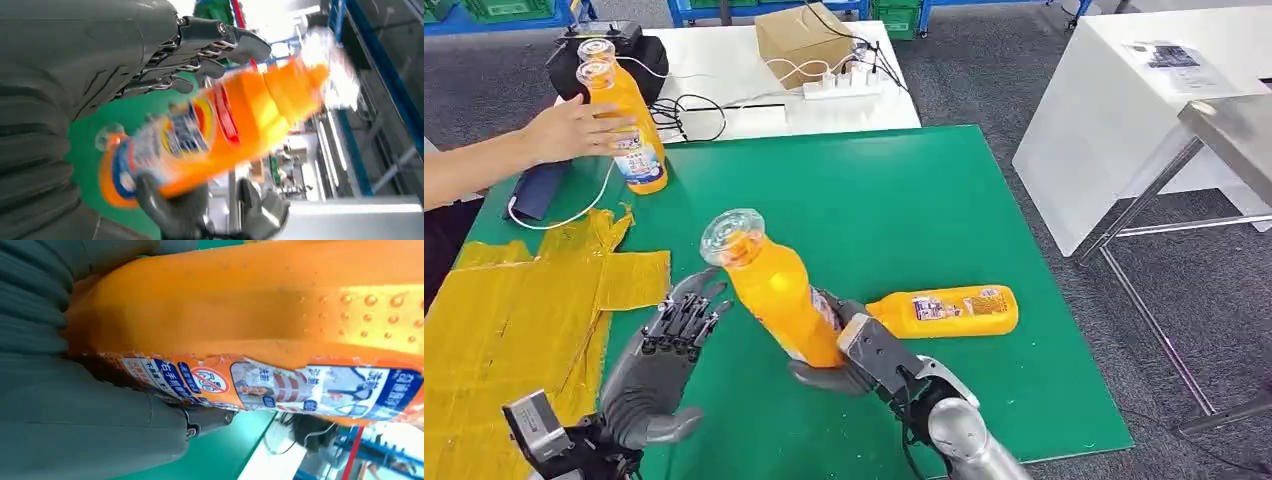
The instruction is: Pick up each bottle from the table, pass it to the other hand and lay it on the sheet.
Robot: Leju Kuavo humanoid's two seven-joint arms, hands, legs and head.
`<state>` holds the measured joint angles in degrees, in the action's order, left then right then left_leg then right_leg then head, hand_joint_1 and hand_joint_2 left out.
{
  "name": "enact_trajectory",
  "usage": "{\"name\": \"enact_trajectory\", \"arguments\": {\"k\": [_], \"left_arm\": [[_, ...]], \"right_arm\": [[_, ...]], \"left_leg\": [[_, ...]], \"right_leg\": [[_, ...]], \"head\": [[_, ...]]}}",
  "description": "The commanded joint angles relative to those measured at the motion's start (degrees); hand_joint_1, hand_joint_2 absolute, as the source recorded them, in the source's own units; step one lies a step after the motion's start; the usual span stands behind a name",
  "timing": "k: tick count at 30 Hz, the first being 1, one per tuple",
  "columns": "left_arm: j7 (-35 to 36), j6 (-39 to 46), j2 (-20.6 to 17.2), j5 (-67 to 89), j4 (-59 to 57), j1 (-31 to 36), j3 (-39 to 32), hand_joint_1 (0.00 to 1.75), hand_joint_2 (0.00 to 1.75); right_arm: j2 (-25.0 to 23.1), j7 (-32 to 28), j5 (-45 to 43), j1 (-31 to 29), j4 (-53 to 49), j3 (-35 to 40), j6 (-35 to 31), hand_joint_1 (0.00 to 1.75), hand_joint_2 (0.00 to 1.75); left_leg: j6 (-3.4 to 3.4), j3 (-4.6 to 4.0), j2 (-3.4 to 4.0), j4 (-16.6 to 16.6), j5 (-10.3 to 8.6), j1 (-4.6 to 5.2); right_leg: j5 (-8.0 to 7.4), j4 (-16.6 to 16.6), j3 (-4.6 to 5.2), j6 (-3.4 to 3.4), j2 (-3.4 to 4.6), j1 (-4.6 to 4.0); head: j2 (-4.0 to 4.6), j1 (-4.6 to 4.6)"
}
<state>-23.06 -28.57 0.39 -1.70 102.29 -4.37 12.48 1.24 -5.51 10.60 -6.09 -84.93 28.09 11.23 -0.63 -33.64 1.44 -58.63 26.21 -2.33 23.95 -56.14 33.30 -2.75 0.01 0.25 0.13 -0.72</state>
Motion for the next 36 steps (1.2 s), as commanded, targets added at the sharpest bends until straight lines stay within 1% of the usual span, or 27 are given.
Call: {"name": "enact_trajectory", "arguments": {"k": [1, 2, 4, 5, 8, 10, 11, 13, 17, 18, 22, 23, 26, 29, 32, 33, 34, 36], "left_arm": [[2.5, -0.3, 2.4, -0.5, -10.7, 10.2, 8.4, 0.0, 1.75], [2.7, 0.5, 2.5, -0.6, -11.6, 10.9, 9.3, 0.0, 1.75], [3.7, 1.7, 2.7, -0.5, -13.2, 11.4, 10.3, 0.0, 1.75], [4.1, 2.3, 2.9, -0.6, -14.1, 11.4, 10.4, 0.0, 1.75], [4.6, 3.2, 3.0, -1.2, -15.3, 11.5, 10.0, 0.0, 1.75], [4.6, 3.2, 2.9, -1.2, -15.1, 11.5, 9.9, 0.0, 1.75], [5.0, 4.1, 3.5, -1.8, -15.3, 11.4, 8.9, 0.0, 1.75], [6.6, 5.4, 4.1, -3.8, -16.4, 12.2, 6.8, 0.0, 1.75], [9.1, 7.7, 4.7, -5.8, -19.3, 14.6, 3.0, 0.0, 1.75], [9.5, 8.3, 4.9, -6.1, -20.2, 15.3, 2.2, 0.0, 1.75], [10.0, 8.8, 5.0, -5.6, -21.6, 16.3, 1.6, 0.0, 1.75], [10.6, 10.4, 4.6, -2.9, -21.8, 16.7, 2.3, 0.0, 1.75], [11.3, 12.1, 4.8, -0.5, -22.2, 17.2, 2.9, 0.0, 1.75], [11.3, 12.1, 4.9, -0.5, -22.1, 17.3, 3.0, 0.0, 1.75], [11.2, 12.3, 4.8, -0.3, -21.8, 17.0, 3.0, 0.0, 1.75], [10.9, 12.1, 4.8, -0.4, -21.5, 16.8, 3.0, 0.49, 1.75], [10.2, 11.4, 4.4, -0.5, -21.3, 16.7, 3.2, 1.75, 1.75], [9.1, 10.5, 3.9, -0.3, -20.7, 16.1, 3.5, 1.75, 1.75]], "right_arm": [[-0.1, 1.9, 0.8, -3.5, 4.0, 4.8, -1.8, 1.75, 1.75], [-0.9, 2.4, 1.2, -4.8, 5.0, 6.7, -1.5, 1.75, 1.75], [-3.3, 3.7, 1.8, -7.1, 7.0, 10.4, -1.8, 1.75, 1.75], [-4.1, 4.1, 2.0, -8.0, 7.9, 12.1, -2.1, 1.75, 1.75], [-4.3, 4.7, 2.3, -9.1, 8.8, 14.4, -2.7, 1.75, 1.75], [-3.9, 4.7, 2.3, -9.1, 8.8, 14.5, -2.8, 1.75, 1.75], [-3.6, 4.7, 2.2, -9.2, 8.8, 15.2, -2.9, 1.75, 1.75], [-3.0, 4.8, 2.7, -9.5, 9.4, 17.5, -2.6, 1.75, 1.75], [-4.1, 3.9, 5.2, -9.0, 11.0, 21.0, -3.1, 1.75, 1.75], [-4.2, 3.9, 5.4, -9.3, 11.4, 21.7, -3.1, 1.75, 1.75], [-4.2, 3.9, 5.3, -10.0, 12.0, 22.5, -3.2, 1.75, 1.75], [-4.1, 4.1, 5.1, -10.2, 12.3, 22.4, -3.4, 1.75, 1.75], [-4.2, 4.2, 5.0, -10.4, 12.7, 22.4, -3.4, 1.75, 1.75], [-4.2, 4.2, 5.0, -10.3, 12.8, 22.5, -3.4, 1.75, 1.75], [-4.1, 4.2, 5.1, -10.3, 13.0, 22.6, -3.5, 1.75, 1.75], [-4.0, 4.2, 5.0, -10.2, 13.0, 22.7, -3.5, 1.75, 1.75], [-3.9, 4.3, 5.0, -10.2, 13.1, 22.7, -3.5, 1.75, 1.75], [-3.5, 4.3, 4.9, -9.8, 13.1, 22.5, -3.6, 1.75, 1.75]], "left_leg": [[0.12, 0.02, -0.37, 0.0, -0.06, 0.06], [0.18, 0.03, -0.5, 0.1, -0.1, 0.13], [0.13, -0.1, -0.27, 0.0, -0.06, 0.09], [0.2, -0.04, -0.3, 0.1, -0.07, 0.15], [0.16, 0.04, -0.07, 0.2, -0.05, 0.17], [0.12, -0.01, -0.23, 0.1, -0.06, 0.12], [0.17, 0.03, -0.32, 0.2, -0.09, 0.18], [0.08, -0.11, -0.24, 0.0, -0.05, 0.08], [0.14, 0.02, -0.34, 0.2, -0.08, 0.15], [0.12, -0.08, -0.38, 0.1, -0.09, 0.13], [0.11, -0.17, -0.35, 0.1, -0.09, 0.13], [0.07, -0.24, -0.3, 0.0, -0.08, 0.05], [0.15, -0.14, -0.46, 0.1, -0.12, 0.15], [0.06, -0.25, -0.35, 0.0, -0.09, 0.07], [0.14, -0.12, -0.42, 0.1, -0.09, 0.16], [0.1, -0.2, -0.38, 0.1, -0.09, 0.13], [0.07, -0.26, -0.35, 0.0, -0.09, 0.07], [0.1, -0.21, -0.39, 0.1, -0.09, 0.12]], "right_leg": [[0.05, 0.0, -0.06, 0.03, -0.32, 0.04], [0.05, 0.0, -0.05, 0.04, -0.43, 0.11], [-0.02, 0.0, 0.07, 0.03, -0.18, 0.08], [-0.04, 0.0, 0.04, 0.06, -0.11, 0.12], [-0.04, 0.0, 0.04, 0.1, 0.01, 0.15], [0.0, 0.0, 0.05, 0.07, -0.19, 0.1], [0.02, 0.0, 0.01, 0.09, -0.25, 0.15], [-0.01, 0.0, 0.1, 0.03, -0.12, 0.06], [0.01, 0.0, 0.02, 0.08, -0.17, 0.12], [0.02, -0.1, 0.1, 0.07, -0.21, 0.11], [0.0, -0.1, 0.2, 0.06, -0.18, 0.11], [-0.01, -0.1, 0.24, 0.05, -0.19, 0.04], [0.03, -0.1, 0.16, 0.08, -0.28, 0.14], [0.01, -0.1, 0.24, 0.05, -0.21, 0.06], [0.06, -0.1, 0.16, 0.09, -0.24, 0.14], [0.04, -0.1, 0.23, 0.06, -0.23, 0.11], [0.01, -0.1, 0.27, 0.05, -0.21, 0.05], [0.04, -0.1, 0.24, 0.06, -0.24, 0.11]], "head": [[0.0, 0.0], [0.0, 0.0], [0.0, -0.02], [0.0, -0.02], [0.0, 0.0], [0.0, 0.0], [0.0, 0.0], [0.0, 0.0], [0.0, 0.0], [0.0, 0.0], [0.0, 0.02], [0.0, -0.04], [0.0, -0.02], [0.0, -0.02], [0.0, -0.04], [0.0, 0.0], [0.0, -0.02], [0.0, 0.0]]}}
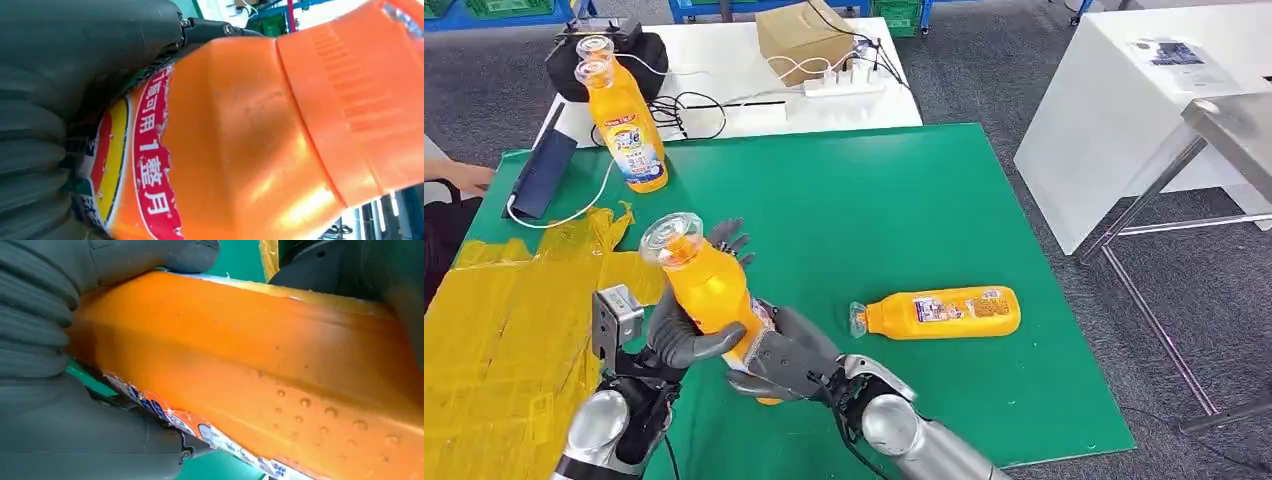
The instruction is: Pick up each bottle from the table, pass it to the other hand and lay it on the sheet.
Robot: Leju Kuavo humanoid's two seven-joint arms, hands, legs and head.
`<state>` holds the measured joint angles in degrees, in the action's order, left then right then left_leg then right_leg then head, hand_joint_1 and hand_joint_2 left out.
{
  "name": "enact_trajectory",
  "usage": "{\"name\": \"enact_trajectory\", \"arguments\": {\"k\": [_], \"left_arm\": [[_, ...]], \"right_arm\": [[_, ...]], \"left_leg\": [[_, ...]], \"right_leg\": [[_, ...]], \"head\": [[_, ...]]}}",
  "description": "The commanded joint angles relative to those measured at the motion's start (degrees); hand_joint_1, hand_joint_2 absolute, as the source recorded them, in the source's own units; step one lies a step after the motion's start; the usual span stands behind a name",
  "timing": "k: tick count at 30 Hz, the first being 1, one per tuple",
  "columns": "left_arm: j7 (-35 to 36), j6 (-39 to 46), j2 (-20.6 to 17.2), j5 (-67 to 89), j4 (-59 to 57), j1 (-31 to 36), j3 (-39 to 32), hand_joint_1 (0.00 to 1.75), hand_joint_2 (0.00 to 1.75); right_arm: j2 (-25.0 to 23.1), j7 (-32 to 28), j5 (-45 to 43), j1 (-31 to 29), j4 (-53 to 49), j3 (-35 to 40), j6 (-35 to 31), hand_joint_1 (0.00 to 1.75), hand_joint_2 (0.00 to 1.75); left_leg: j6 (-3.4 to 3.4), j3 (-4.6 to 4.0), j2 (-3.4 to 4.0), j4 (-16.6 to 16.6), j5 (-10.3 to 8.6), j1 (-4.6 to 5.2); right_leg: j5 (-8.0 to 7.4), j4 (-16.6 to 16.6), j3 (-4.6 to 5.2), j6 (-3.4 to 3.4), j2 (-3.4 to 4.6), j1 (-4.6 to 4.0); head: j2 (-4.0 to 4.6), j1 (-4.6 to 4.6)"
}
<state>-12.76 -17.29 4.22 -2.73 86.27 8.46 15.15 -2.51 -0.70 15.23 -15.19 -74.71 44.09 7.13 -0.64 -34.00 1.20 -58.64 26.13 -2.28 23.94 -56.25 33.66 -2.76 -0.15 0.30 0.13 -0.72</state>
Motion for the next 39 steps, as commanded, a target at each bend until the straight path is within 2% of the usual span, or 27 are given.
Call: {"name": "enact_trajectory", "arguments": {"k": [1, 20, 26, 27, 28, 31, 33, 34, 36, 39], "left_arm": [[-1.7, -1.1, -0.1, 1.0, -4.5, 3.1, 0.9, 1.75, 1.75], [-4.0, -2.7, -1.2, 2.1, -2.3, 1.0, 0.2, 1.75, 1.75], [-5.8, 0.3, -2.2, 6.5, 0.7, -1.8, -3.6, 1.75, 1.75], [-7.3, 6.8, -3.0, 12.4, 5.1, -5.6, -6.8, 1.75, 1.75], [-8.7, 9.0, -4.3, 16.7, 7.9, -7.7, -8.5, 1.75, 1.75], [-10.3, 21.1, -5.6, 37.8, 10.6, -9.2, -13.7, 1.75, 1.75], [-9.9, 32.5, -6.6, 53.1, 9.9, -9.6, -16.5, 1.75, 1.75], [-8.7, 31.0, -7.9, 56.3, 8.4, -10.0, -16.0, 1.75, 1.75], [-10.1, 34.2, -7.4, 57.6, 3.3, -9.2, -15.7, 1.75, 1.75], [-10.2, 35.1, -7.2, 57.8, 2.5, -8.8, -14.9, 1.75, 1.75]], "right_arm": [[0.3, -0.6, 0.2, -0.5, 2.8, 6.4, 0.5, 1.75, 1.75], [1.7, -1.1, 1.6, 3.1, -1.5, 2.4, -2.4, 1.75, 1.75], [4.3, -0.4, 4.7, 8.8, -11.6, -6.0, -6.3, 1.75, 1.75], [4.6, -1.4, 4.7, 5.5, -10.5, -4.9, -3.6, 0.68, 1.75], [4.0, -0.8, 4.9, 4.3, -9.6, -5.7, -3.9, 0.0, 1.75], [6.3, -0.1, 6.7, 3.9, -12.2, -9.4, -5.4, 0.0, 1.75], [9.7, -0.1, 8.7, 4.5, -15.7, -11.9, -4.9, 0.0, 1.75], [10.6, 3.2, 9.8, 6.3, -16.6, -14.0, -4.0, 0.0, 1.75], [12.3, -0.5, 12.1, 10.3, -16.7, -16.7, -3.9, 0.0, 1.75], [11.7, -1.4, 12.6, 10.8, -16.0, -16.7, -4.1, 0.0, 1.75]], "left_leg": [[0.08, 0.1, -0.1, 0.1, 0.0, 0.02], [0.15, 0.17, -0.13, 0.1, 0.01, 0.1], [0.11, 0.05, -0.13, 0.1, 0.0, 0.07], [0.15, 0.13, -0.16, 0.1, 0.02, 0.11], [0.13, 0.11, 0.09, 0.1, 0.05, 0.1], [0.16, 0.14, 0.44, 0.1, 0.13, 0.16], [0.14, 0.15, 0.34, 0.1, 0.08, 0.13], [0.09, 0.02, 0.13, 0.1, 0.0, 0.08], [0.1, 0.04, -0.04, 0.1, -0.03, 0.07], [0.25, 0.37, -0.33, 0.3, -0.04, 0.18]], "right_leg": [[0.02, 0.0, -0.1, 0.05, -0.05, 0.01], [0.06, 0.0, -0.14, 0.07, -0.05, 0.08], [0.04, 0.0, -0.05, 0.04, -0.07, 0.06], [0.07, 0.0, -0.1, 0.06, -0.07, 0.09], [0.02, 0.0, -0.02, 0.05, 0.16, 0.08], [0.0, -0.1, 0.02, 0.09, 0.55, 0.14], [0.05, -0.1, 0.01, 0.12, 0.29, 0.12], [0.03, -0.1, 0.07, 0.08, 0.07, 0.07], [0.05, 0.0, 0.01, 0.07, -0.1, 0.05], [0.13, 0.2, -0.32, 0.06, -0.33, 0.16]], "head": [[0.0, -0.02], [0.0, 0.0], [0.0, -0.02], [0.0, -0.02], [0.0, -0.02], [0.0, -0.02], [0.0, -0.02], [0.0, -0.04], [0.0, 0.02], [0.0, 0.0]]}}
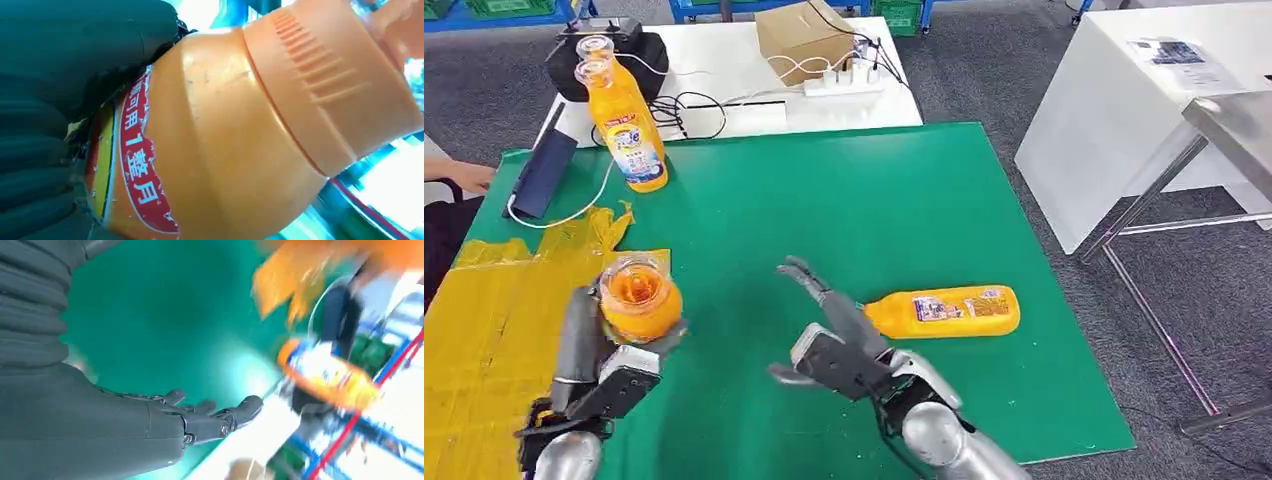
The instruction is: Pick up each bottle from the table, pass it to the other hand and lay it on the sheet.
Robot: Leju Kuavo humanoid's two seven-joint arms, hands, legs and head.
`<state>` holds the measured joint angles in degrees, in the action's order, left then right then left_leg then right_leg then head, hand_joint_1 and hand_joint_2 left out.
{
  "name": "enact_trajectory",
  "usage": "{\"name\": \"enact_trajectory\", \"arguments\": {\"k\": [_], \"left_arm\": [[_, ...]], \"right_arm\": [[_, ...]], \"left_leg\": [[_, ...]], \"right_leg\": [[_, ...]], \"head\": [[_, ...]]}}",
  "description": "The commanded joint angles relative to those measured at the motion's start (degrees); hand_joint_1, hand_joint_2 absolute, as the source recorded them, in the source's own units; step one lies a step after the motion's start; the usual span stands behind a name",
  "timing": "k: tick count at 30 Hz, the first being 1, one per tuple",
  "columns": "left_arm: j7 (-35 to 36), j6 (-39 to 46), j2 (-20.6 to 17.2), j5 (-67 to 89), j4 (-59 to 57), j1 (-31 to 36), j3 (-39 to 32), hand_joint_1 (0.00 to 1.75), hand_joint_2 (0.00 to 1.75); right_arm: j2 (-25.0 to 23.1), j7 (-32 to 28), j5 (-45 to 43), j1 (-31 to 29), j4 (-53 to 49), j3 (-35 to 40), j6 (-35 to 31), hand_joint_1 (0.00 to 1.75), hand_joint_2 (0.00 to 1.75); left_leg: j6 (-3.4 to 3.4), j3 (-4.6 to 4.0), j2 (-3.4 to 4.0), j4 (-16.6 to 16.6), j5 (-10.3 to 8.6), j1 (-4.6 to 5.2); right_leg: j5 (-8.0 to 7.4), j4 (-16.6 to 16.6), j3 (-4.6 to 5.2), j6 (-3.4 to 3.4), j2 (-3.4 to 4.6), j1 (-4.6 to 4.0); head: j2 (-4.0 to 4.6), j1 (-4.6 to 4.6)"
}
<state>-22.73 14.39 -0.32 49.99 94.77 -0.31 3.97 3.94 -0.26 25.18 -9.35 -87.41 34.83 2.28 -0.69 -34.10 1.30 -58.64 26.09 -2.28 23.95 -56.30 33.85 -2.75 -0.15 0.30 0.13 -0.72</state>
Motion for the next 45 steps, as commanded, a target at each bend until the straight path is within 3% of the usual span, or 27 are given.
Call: {"name": "enact_trajectory", "arguments": {"k": [1, 4, 6, 9, 16, 20, 29, 32, 33, 34, 37, 45], "left_arm": [[-0.1, 3.5, -2.7, 5.1, -5.8, 0.0, -3.5, 1.75, 1.75], [3.2, 5.6, -4.5, 9.5, -6.2, -0.3, -2.9, 1.75, 1.75], [5.4, 8.6, -6.1, 17.3, -7.9, -0.9, -2.5, 1.75, 1.75], [11.8, 11.3, -10.1, 32.2, -13.8, -1.2, -0.4, 1.75, 1.75], [21.3, 7.4, -17.8, 40.0, -36.9, 7.6, 9.6, 1.75, 1.75], [22.1, 5.2, -18.5, 40.0, -45.3, 11.3, 13.7, 1.75, 1.75], [22.1, 5.4, -18.6, 40.0, -45.8, 11.5, 13.9, 1.75, 1.75], [22.6, 1.9, -19.1, 40.0, -49.1, 13.7, 15.8, 1.75, 1.75], [24.6, 2.2, -19.8, 40.0, -51.1, 15.1, 18.3, 0.23, 1.75], [25.5, 3.5, -19.4, 39.4, -53.7, 16.3, 19.2, 0.0, 1.75], [20.5, 3.9, -17.9, 35.8, -55.1, 17.6, 16.7, 0.0, 1.75], [17.8, 3.2, -15.7, 32.6, -52.2, 19.6, 16.0, 0.0, 1.75]], "right_arm": [[4.9, -1.8, 2.8, 4.7, -3.2, -7.3, 0.8, 0.0, 1.75], [8.6, -0.2, 7.1, 3.7, -4.1, -6.7, -0.3, 0.0, 1.75], [11.0, -2.8, 9.5, 4.6, -5.6, -9.1, -1.7, 0.0, 1.75], [16.6, -2.0, 8.0, 3.3, -5.2, -11.2, 4.4, 0.0, 1.75], [24.4, -0.6, 7.3, -4.7, 3.4, -9.3, 11.6, 0.0, 1.75], [25.4, -0.3, 7.7, -7.2, 7.3, -8.1, 12.4, 0.0, 1.75], [25.5, -0.4, 7.7, -7.4, 7.7, -8.1, 12.5, 0.0, 1.75], [27.4, 0.8, 6.6, -9.2, 9.7, -6.4, 14.6, 0.0, 1.75], [27.9, 0.8, 6.2, -10.4, 11.5, -5.9, 15.4, 0.0, 1.75], [28.5, 0.4, 5.8, -11.5, 13.8, -5.3, 16.2, 0.0, 1.75], [30.1, -0.2, 5.0, -12.0, 17.3, -4.8, 17.5, 0.0, 1.75], [34.0, 0.1, 3.1, -9.3, 20.7, -3.0, 22.0, 0.0, 1.75]], "left_leg": [[0.34, 0.56, -0.47, 0.4, -0.02, 0.26], [0.19, 0.24, -0.12, 0.1, 0.06, 0.22], [0.22, 0.25, -0.18, 0.1, 0.05, 0.3], [0.22, 0.32, -0.33, 0.2, 0.01, 0.33], [0.18, 0.18, -0.3, 0.2, -0.09, 0.36], [0.23, 0.26, -0.33, 0.2, -0.15, 0.35], [0.25, 0.4, -0.25, 0.2, -0.16, 0.47], [0.3, 0.44, -0.31, 0.3, -0.23, 0.5], [0.28, 0.39, -0.39, 0.2, -0.23, 0.47], [0.22, 0.37, -0.46, 0.1, -0.21, 0.43], [0.3, 0.48, -0.52, 0.2, -0.42, 0.5], [0.33, 0.48, -0.8, 0.2, -0.68, 0.52]], "right_leg": [[0.13, 0.2, -0.57, 0.07, -0.31, 0.22], [0.08, 0.0, -0.2, 0.07, 0.04, 0.21], [0.08, 0.0, -0.24, 0.09, 0.02, 0.27], [0.1, 0.1, -0.31, 0.08, -0.14, 0.29], [-0.02, 0.0, -0.18, 0.06, -0.09, 0.34], [-0.05, 0.1, -0.25, 0.07, -0.11, 0.32], [-0.11, 0.0, -0.38, 0.03, 0.0, 0.46], [-0.18, 0.0, -0.41, 0.08, 0.0, 0.48], [-0.13, -0.1, -0.42, 0.02, -0.12, 0.46], [-0.08, -0.1, -0.47, -0.02, -0.24, 0.42], [-0.17, -0.1, -0.61, 0.0, -0.37, 0.5], [-0.32, 0.0, -0.7, -0.13, -0.67, 0.53]], "head": [[0.0, 0.0], [0.0, 0.0], [0.0, -0.02], [0.0, -0.02], [0.0, -0.02], [0.0, 0.0], [0.0, 0.02], [0.0, 0.0], [0.0, 0.0], [0.0, 0.0], [0.0, 0.0], [0.0, 0.02]]}}
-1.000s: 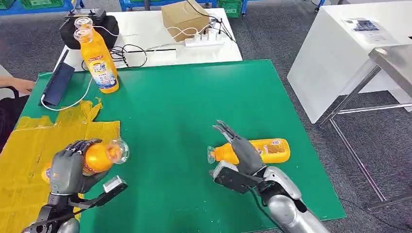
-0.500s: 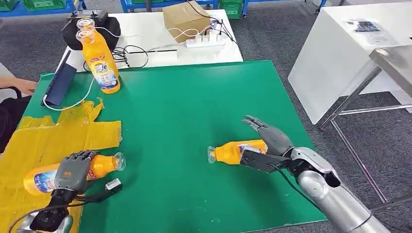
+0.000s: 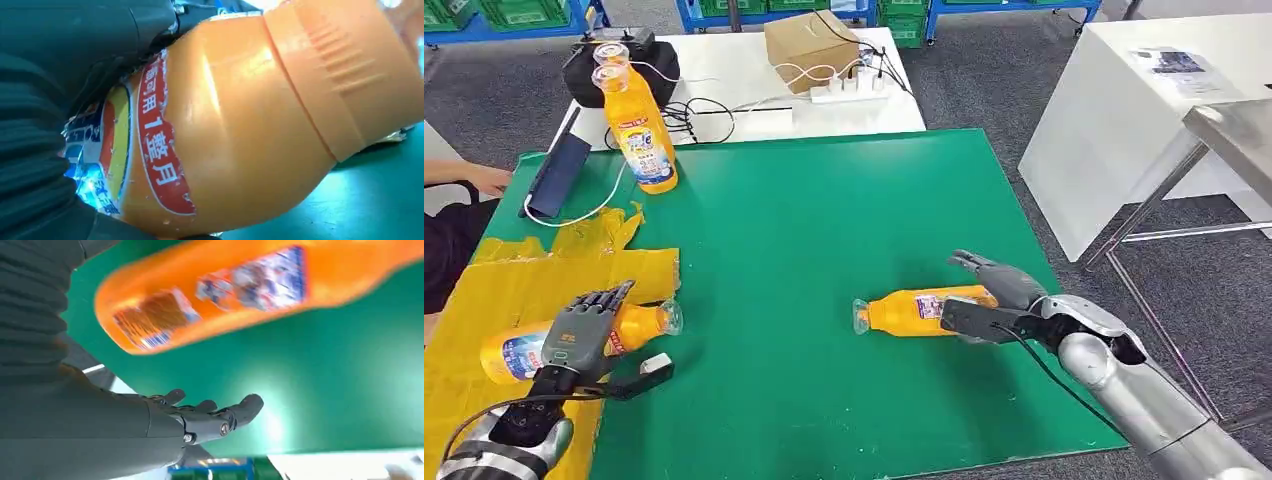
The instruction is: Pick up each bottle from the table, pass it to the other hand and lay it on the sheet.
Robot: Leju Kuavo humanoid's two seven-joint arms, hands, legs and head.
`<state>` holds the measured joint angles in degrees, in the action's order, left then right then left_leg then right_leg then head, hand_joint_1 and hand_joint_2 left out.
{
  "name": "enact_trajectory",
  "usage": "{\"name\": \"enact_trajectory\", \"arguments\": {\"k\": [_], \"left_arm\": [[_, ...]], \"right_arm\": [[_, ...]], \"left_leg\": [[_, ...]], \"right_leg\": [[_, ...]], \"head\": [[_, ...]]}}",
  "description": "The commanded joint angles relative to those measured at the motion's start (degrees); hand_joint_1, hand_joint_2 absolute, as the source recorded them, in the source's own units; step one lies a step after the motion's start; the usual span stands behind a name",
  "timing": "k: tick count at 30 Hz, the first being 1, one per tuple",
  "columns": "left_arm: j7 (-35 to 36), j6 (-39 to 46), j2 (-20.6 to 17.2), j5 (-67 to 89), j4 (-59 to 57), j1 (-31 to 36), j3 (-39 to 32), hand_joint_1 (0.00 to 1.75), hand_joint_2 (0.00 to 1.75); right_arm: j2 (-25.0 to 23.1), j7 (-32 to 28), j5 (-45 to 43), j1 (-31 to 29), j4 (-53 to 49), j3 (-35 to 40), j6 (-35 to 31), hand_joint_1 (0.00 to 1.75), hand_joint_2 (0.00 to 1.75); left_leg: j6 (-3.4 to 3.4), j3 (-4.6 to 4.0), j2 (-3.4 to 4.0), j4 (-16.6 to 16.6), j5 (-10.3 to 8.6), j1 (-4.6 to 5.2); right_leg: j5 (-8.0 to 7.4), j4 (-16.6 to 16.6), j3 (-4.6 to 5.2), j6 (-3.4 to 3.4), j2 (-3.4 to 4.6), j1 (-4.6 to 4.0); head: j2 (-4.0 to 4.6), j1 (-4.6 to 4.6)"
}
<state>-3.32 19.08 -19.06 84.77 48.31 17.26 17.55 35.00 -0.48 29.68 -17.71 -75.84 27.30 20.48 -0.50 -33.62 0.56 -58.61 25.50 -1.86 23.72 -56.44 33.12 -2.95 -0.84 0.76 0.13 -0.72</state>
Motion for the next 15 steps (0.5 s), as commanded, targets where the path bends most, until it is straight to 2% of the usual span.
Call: {"name": "enact_trajectory", "arguments": {"k": [1, 6, 7, 8, 9, 10, 11, 12, 13, 14, 15], "left_arm": [[-2.1, -1.2, 3.7, -2.7, -6.5, 3.0, 2.7, 0.0, 1.75], [-7.5, -2.3, 7.0, -9.2, -7.4, 5.8, 1.6, 0.0, 1.75], [-11.6, -2.8, 9.8, -10.3, -10.8, 10.1, 3.7, 0.0, 1.75], [-11.3, -3.2, 12.2, -11.8, -12.5, 13.1, 4.9, 0.0, 1.75], [-11.7, -3.5, 13.7, -13.0, -13.4, 14.6, 5.3, 0.0, 1.75], [-12.7, -3.7, 15.0, -15.0, -14.3, 16.1, 5.8, 0.0, 1.75], [-13.5, -4.0, 15.6, -15.9, -14.4, 16.6, 6.5, 0.0, 1.75], [-13.6, -4.6, 16.0, -17.0, -14.2, 17.0, 6.8, 0.0, 1.75], [-14.0, -5.1, 15.9, -18.8, -13.5, 16.9, 7.3, 0.0, 1.75], [-14.4, -5.6, 15.6, -20.1, -12.7, 16.7, 8.0, 0.0, 1.75], [-14.5, -5.8, 15.4, -21.3, -12.1, 16.6, 8.5, 0.0, 1.75]], "right_arm": [[3.7, 0.2, -1.5, -0.5, 10.0, 5.7, 4.9, 0.0, 1.75], [6.7, 1.3, 1.4, 3.9, 11.9, 9.0, 5.4, 0.0, 1.75], [8.5, 4.4, 0.9, 11.8, 9.7, 6.3, 2.6, 0.0, 1.75], [9.4, 4.8, 2.6, 18.8, 9.1, 5.7, 0.1, 0.0, 1.75], [8.9, 4.7, 3.5, 22.1, 9.9, 6.1, -1.7, 0.0, 1.75], [8.2, 5.2, 4.4, 24.9, 11.8, 8.4, -3.2, 0.0, 1.75], [8.0, 5.7, 4.5, 26.8, 12.6, 10.2, -4.6, 0.0, 1.75], [6.9, 6.7, 4.5, 27.6, 14.2, 11.8, -6.5, 0.24, 1.75], [4.7, 7.8, 4.4, 26.8, 17.4, 14.3, -8.9, 1.75, 1.75], [3.7, 8.5, 4.6, 25.7, 19.1, 17.1, -10.0, 1.75, 1.75], [2.4, 9.1, 3.9, 24.5, 21.0, 18.9, -11.2, 1.75, 1.75]], "left_leg": [[0.16, 0.02, -0.08, 0.1, -0.1, 0.1], [0.27, -0.04, -0.35, 0.2, -0.22, 0.16], [0.24, 0.01, -0.42, 0.1, -0.18, 0.14], [0.28, -0.03, -0.77, 0.2, -0.28, 0.13], [0.24, 0.13, -1.13, 0.1, -0.21, 0.03], [0.31, -0.03, -1.32, 0.2, -0.32, 0.06], [0.31, 0.19, -1.28, 0.2, -0.19, -0.01], [0.4, 0.15, -1.68, 0.2, -0.27, 0.0], [0.36, 0.24, -1.86, 0.1, -0.16, -0.08], [0.4, 0.29, -1.85, 0.2, -0.16, -0.1], [0.38, 0.52, -1.5, 0.2, -0.03, -0.21]], "right_leg": [[-0.07, 0.1, 0.0, 0.05, -0.02, 0.07], [-0.12, 0.2, -0.01, 0.05, -0.28, 0.1], [-0.06, 0.2, -0.09, 0.03, -0.38, 0.09], [-0.08, 0.3, -0.2, 0.04, -0.71, 0.08], [0.11, 0.3, -0.23, 0.01, -1.08, -0.01], [0.04, 0.4, 0.3, 0.01, -1.24, 0.01], [0.12, 0.5, 0.09, -0.05, -1.25, -0.06], [0.14, 0.7, 0.03, -0.08, -1.59, -0.07], [0.28, 0.6, -0.19, -0.18, -1.71, -0.15], [0.26, 0.8, -0.33, -0.22, -1.73, -0.17], [0.23, 0.9, -0.5, -0.21, -1.4, -0.25]], "head": [[0.0, 0.02], [0.0, 0.02], [0.0, 0.02], [0.0, 0.02], [0.0, 0.0], [0.0, 0.11], [0.0, 0.15], [0.0, 0.02], [0.0, 0.06], [0.0, 0.04], [0.0, 0.04]]}}
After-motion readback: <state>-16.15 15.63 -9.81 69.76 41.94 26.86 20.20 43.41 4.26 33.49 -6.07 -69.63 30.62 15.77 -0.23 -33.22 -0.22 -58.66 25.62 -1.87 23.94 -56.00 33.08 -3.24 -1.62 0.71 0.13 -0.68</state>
